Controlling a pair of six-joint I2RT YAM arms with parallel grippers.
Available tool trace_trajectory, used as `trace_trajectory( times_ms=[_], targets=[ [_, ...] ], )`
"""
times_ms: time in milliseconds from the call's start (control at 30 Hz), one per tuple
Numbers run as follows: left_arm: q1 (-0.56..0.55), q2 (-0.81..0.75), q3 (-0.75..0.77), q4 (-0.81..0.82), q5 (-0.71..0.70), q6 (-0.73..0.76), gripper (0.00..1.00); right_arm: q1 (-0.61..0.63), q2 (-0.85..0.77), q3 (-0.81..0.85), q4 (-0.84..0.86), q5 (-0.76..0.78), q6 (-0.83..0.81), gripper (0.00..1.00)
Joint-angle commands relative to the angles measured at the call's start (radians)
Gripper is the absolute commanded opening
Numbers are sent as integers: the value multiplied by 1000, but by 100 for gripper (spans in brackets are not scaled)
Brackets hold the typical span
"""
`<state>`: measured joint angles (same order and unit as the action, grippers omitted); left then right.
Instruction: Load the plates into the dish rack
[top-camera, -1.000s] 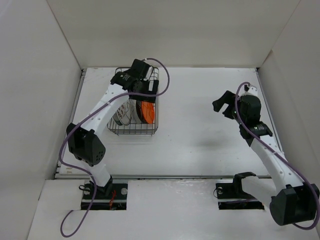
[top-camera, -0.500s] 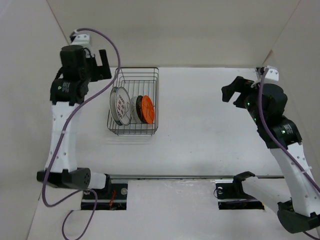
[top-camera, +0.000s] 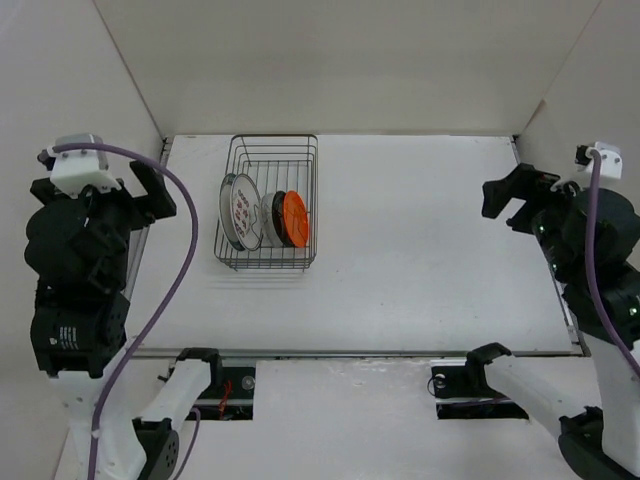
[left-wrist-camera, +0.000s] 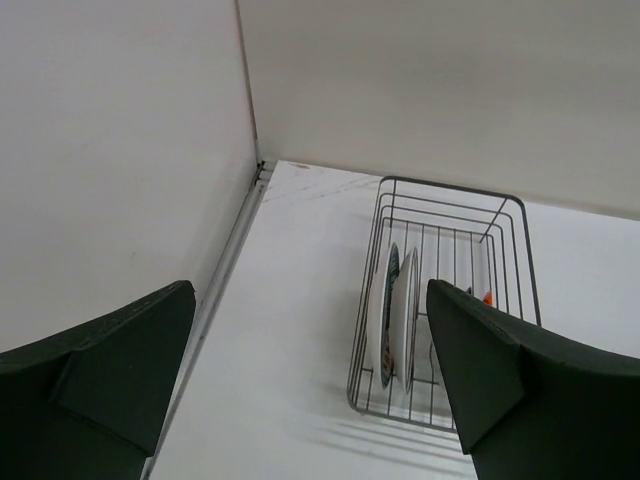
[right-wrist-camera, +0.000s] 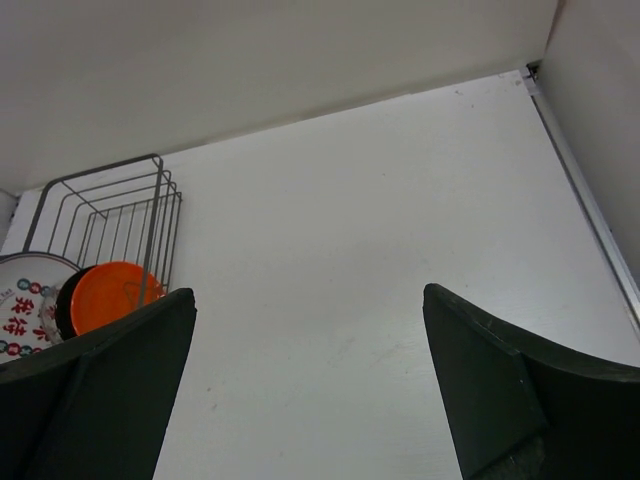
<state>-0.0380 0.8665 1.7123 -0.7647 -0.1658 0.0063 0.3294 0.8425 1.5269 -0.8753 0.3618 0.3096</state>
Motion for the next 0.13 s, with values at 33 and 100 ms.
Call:
trace_trajectory(
  times_ms=[33,100],
  targets=[
    [9,-9,-48,-24,-11,-6,100,17,-16,47,-39,25,-18,100],
    [9,-18,-57,-24,-11,-6,100,17,-25,47,-39,13,-18,100]
  ],
)
